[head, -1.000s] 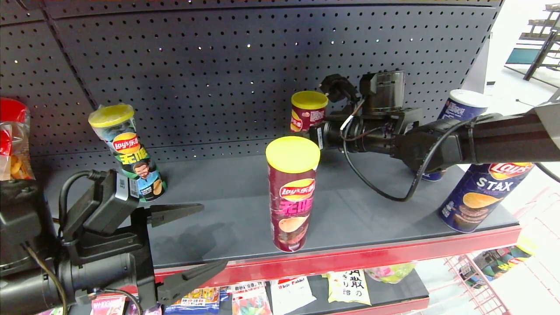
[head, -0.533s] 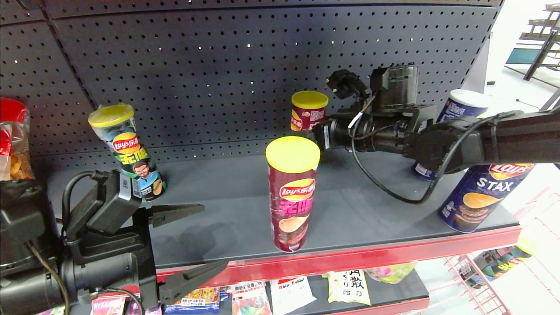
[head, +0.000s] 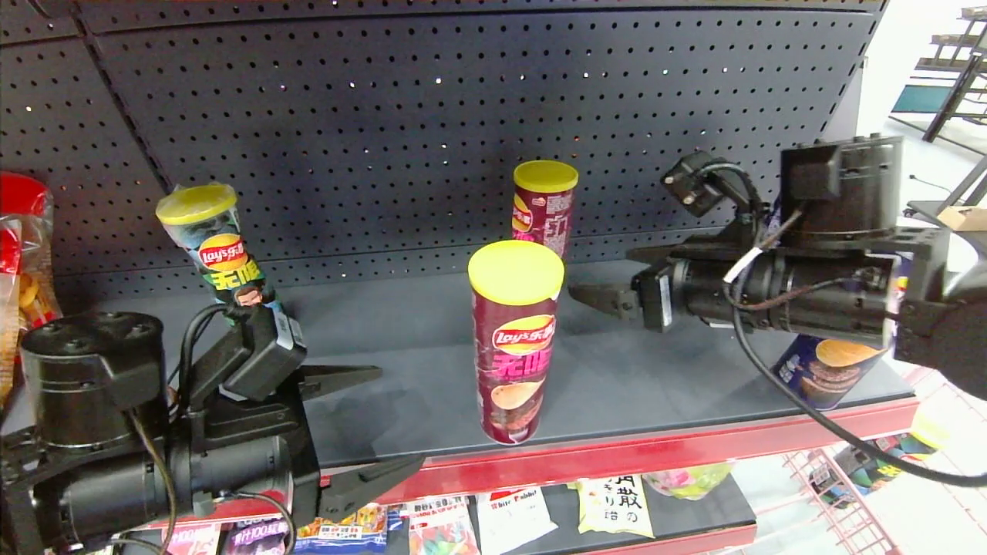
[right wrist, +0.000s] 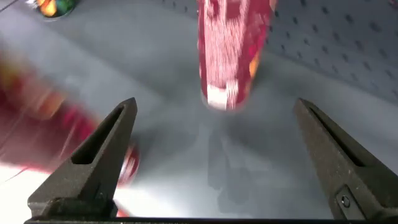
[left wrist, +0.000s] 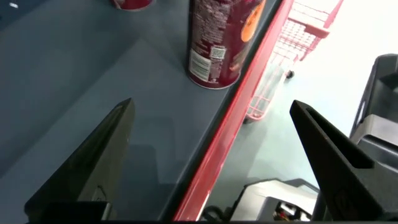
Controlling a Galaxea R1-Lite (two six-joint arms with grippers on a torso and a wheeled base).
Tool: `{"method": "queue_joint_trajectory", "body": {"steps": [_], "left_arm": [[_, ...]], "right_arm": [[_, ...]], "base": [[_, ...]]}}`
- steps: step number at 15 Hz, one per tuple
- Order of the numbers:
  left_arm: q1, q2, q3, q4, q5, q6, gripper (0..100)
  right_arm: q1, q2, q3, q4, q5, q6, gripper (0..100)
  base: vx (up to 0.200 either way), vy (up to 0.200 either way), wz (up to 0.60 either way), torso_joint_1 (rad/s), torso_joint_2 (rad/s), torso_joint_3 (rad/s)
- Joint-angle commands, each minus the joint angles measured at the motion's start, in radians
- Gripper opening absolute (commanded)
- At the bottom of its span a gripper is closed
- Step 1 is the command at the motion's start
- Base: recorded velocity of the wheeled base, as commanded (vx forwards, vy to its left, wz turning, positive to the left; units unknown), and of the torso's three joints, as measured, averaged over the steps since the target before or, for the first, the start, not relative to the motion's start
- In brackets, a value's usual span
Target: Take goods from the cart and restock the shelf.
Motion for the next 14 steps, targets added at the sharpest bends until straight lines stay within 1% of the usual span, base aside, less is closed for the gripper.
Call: {"method": "queue_joint_trajectory", "body": {"steps": [1,3,6,10,11,13,14], "left_arm": [[-0.012,0.061,-0.021,0.000,0.003,0.000,100],[-0.014,0.108,-0.061,0.001,0.021,0.000,100],[-0.028,0.157,-0.088,0.003,0.023,0.000,100],[-0.031,0.217,-0.126,0.003,0.024,0.003,100],[-0.031,0.232,-0.137,0.003,0.033,0.005,100],[-0.026,0.265,-0.160,0.004,0.047,0.033,100],[-0.025,0.278,-0.171,0.004,0.062,0.043,100]], "right_arm": [[0.001,-0.182,0.115,-0.001,-0.004,-0.001,100],[0.001,-0.287,0.180,0.001,-0.010,-0.007,100],[0.003,-0.474,0.290,0.005,-0.013,-0.010,100],[-0.011,-0.659,0.376,0.010,-0.015,-0.009,100],[-0.023,-0.696,0.377,0.010,-0.038,-0.007,100],[-0.062,-0.748,0.373,0.010,-0.108,-0.001,100],[-0.086,-0.776,0.374,0.011,-0.125,-0.001,100]], "base": [[0.000,0.000,0.00,0.000,0.00,0.000],[0.000,0.000,0.00,0.000,0.00,0.000],[0.000,0.000,0.00,0.000,0.00,0.000],[0.000,0.000,0.00,0.000,0.00,0.000],[0.000,0.000,0.00,0.000,0.00,0.000],[0.000,0.000,0.00,0.000,0.00,0.000],[0.000,0.000,0.00,0.000,0.00,0.000]]}}
